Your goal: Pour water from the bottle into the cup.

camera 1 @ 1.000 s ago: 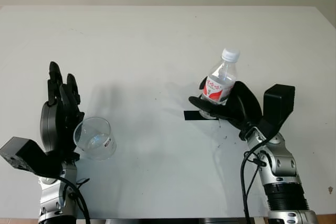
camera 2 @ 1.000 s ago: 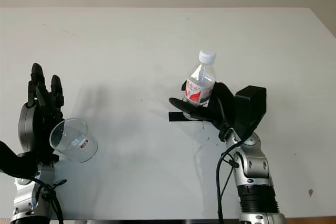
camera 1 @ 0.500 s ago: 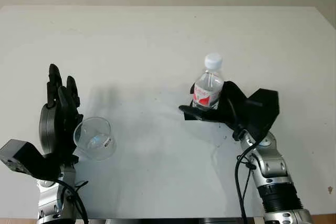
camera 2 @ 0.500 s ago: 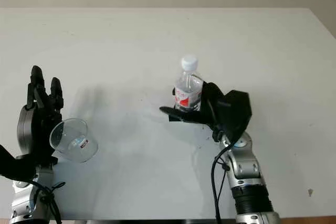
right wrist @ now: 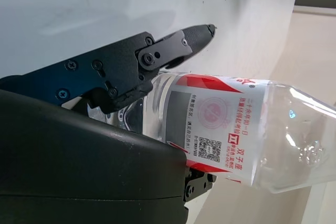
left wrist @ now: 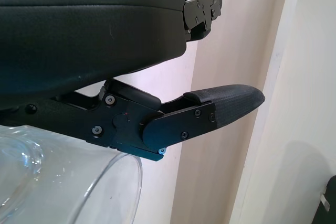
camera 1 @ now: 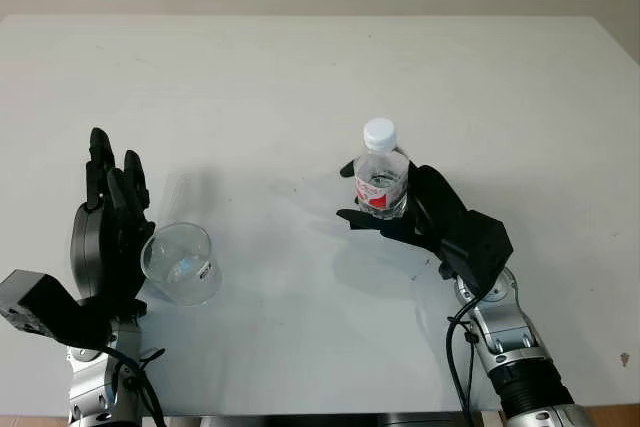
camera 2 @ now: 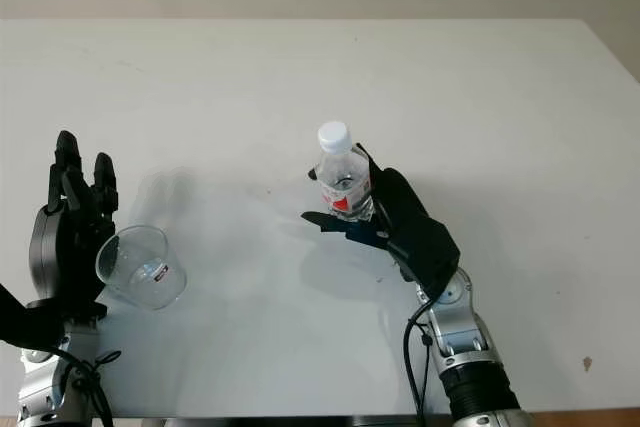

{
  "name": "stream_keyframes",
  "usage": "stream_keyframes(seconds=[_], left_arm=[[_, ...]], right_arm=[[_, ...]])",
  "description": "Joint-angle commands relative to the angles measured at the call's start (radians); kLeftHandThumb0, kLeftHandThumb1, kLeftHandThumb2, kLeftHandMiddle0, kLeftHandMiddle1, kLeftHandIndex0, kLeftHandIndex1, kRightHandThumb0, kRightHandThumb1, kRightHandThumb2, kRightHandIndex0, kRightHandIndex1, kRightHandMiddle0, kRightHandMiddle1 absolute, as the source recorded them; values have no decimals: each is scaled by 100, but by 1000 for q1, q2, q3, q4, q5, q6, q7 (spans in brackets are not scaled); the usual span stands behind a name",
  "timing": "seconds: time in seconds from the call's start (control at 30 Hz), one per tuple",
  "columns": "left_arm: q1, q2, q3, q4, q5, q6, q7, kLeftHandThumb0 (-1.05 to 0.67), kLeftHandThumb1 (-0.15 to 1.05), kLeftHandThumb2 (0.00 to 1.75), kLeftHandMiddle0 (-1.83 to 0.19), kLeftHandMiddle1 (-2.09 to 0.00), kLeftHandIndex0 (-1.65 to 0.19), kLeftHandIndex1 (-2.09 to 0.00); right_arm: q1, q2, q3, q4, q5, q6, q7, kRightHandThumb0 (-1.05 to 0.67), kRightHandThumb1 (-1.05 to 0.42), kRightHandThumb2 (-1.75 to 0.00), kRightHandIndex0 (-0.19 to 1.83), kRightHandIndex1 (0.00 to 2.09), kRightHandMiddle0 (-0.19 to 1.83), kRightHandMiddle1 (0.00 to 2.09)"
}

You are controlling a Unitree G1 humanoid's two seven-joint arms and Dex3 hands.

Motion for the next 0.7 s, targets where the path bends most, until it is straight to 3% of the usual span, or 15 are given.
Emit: stream_keyframes(seconds=[0.0, 0.17, 0.27, 0.3, 0.4, 0.5, 0.67], left_arm=[[32, 2, 4, 5, -1, 8, -3, -72, 105, 68, 12, -6, 18, -3], [31, 6, 3, 6, 0, 12, -9, -73, 105, 69, 13, -5, 19, -2], [30, 2, 4, 6, -5, 10, -10, -72, 105, 68, 12, -6, 18, -3], [30, 1, 4, 6, -5, 11, -10, -72, 105, 67, 12, -6, 18, -3], [32, 2, 4, 3, -6, 14, -11, -72, 105, 67, 13, -5, 19, -3], [37, 5, 4, -2, -3, 19, -9, -71, 105, 67, 13, -5, 19, -3], [31, 2, 3, 3, -7, 18, -16, -70, 105, 66, 14, -5, 19, -4]], right_arm=[[68, -8, 1, 48, -7, 20, -4, -57, -100, -6, 8, 132, 14, 101], [99, -12, -15, 41, -8, 26, -38, -61, -100, -5, 4, 109, 12, 90], [116, -15, -25, 22, 3, 15, -45, -64, -98, -5, 9, 59, 11, 62], [120, -17, -28, 19, 7, 8, -44, -65, -97, -5, 7, 33, 7, 43], [126, -24, -37, 18, 11, -23, -44, -70, -95, -5, -5, 7, -5, 19], [120, -38, -47, 19, 15, -38, -34, -78, -93, -5, -17, 1, -17, 3], [68, -41, -85, 46, 51, -47, -39, -86, -92, -5, -19, 0, -19, 0]])
